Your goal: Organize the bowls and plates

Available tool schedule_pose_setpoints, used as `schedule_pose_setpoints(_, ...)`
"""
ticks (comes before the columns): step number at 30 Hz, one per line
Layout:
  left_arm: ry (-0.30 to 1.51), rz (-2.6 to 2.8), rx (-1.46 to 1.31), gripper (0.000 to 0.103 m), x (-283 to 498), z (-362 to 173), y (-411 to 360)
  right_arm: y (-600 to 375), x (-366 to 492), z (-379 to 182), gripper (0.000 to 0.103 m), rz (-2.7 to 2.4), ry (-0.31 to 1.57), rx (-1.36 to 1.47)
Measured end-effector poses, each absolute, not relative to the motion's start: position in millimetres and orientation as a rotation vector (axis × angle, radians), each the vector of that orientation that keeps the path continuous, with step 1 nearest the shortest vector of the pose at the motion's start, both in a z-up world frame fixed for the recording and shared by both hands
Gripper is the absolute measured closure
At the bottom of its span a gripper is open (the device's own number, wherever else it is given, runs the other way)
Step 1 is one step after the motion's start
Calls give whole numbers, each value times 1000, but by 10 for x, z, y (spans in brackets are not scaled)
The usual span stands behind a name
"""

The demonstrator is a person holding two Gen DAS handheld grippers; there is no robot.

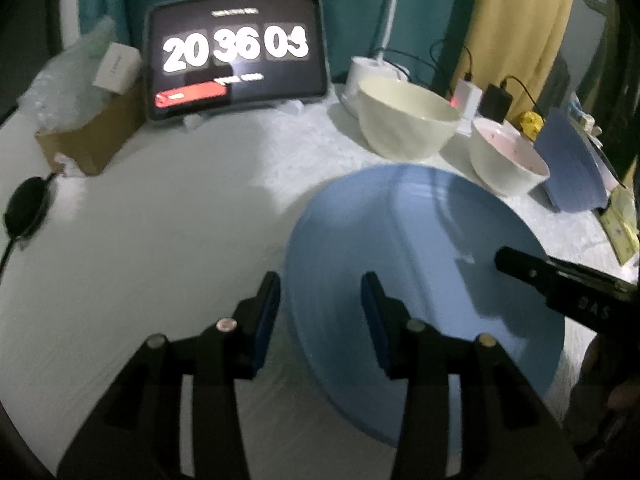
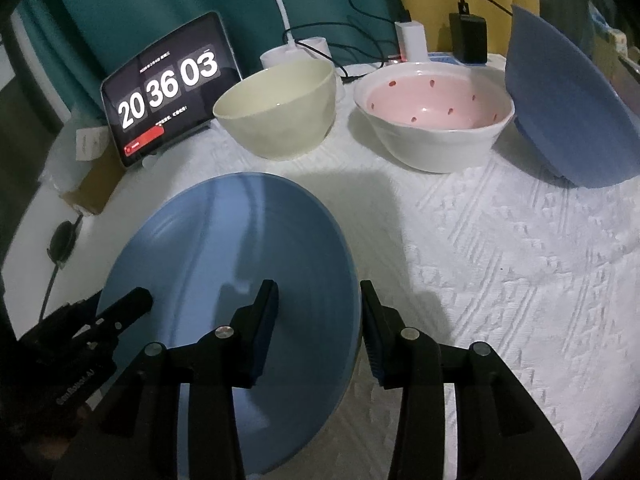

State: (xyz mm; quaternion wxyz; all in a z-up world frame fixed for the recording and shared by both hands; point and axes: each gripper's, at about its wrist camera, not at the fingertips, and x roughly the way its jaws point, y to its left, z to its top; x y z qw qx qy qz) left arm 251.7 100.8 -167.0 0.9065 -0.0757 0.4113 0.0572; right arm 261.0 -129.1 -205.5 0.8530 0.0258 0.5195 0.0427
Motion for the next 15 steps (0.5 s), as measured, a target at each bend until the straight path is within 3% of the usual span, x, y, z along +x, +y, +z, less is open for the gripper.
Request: schedule_pose_setpoints(15,744,135,-111,56,2277,-1257,729,-1602,2265,-1532,58,49,963,42)
